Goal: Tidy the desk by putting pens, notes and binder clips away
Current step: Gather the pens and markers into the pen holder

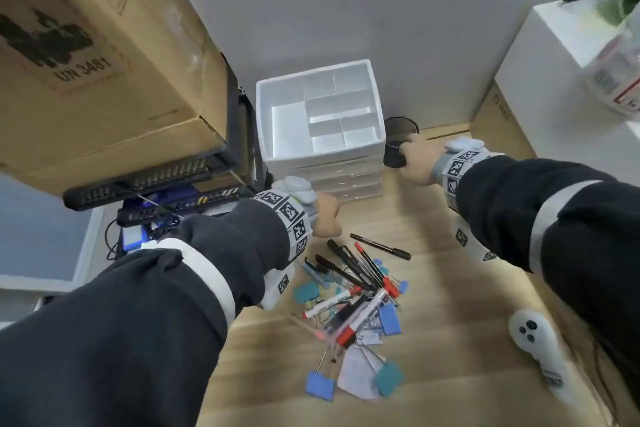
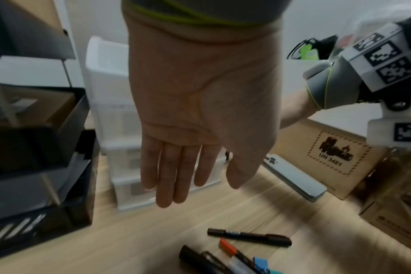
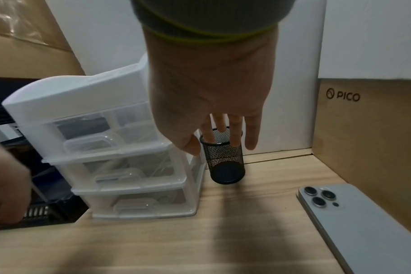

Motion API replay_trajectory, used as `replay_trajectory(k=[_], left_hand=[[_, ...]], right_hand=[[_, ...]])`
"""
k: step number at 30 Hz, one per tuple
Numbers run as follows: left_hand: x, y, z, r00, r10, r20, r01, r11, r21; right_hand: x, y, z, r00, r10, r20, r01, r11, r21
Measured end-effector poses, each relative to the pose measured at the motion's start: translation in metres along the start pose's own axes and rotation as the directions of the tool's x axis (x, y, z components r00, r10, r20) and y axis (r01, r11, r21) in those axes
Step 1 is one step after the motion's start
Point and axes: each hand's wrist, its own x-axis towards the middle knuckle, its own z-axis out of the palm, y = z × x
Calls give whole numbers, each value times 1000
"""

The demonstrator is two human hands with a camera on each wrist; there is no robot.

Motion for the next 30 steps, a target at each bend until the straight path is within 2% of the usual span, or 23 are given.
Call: replay_trajectory(k=[6,11,15,18,20,23,25,28,30], left_hand=[[17,-3,19,994,-106,-15,106,994,19],[26,-11,29,993,-119,-4,119,993,-25],[26,-7,27,990,-134,-39,133,991,-31],[21,-17,27,994,-97,-51,92,991,-94],[20,-22,32,994,-107,-15,104,988,-111],[17,-19,35,988,-148,41,151,984,-92],[15,-16,31,990,-137,34,141,982,-126],[12,-16,20,998,-57,17,59,978,-200],[6,-15,17,999,-40,14,43,963,-267]], right_hand=[[33,2,12,998,-15,65,15,1000,6],[42,-2,21,995,-16,100,20,999,-36],[41,0,18,999,-12,29,12,1000,17],[36,11,-2,994,52,-98,-42,994,104],[31,19,-13,989,101,-106,-83,984,156],[17,26,-18,986,167,-8,-160,953,256],[4,28,-15,978,187,89,-206,922,329],[-10,16,-8,954,128,271,-231,891,392],[-21,1,0,909,60,412,-261,853,452]])
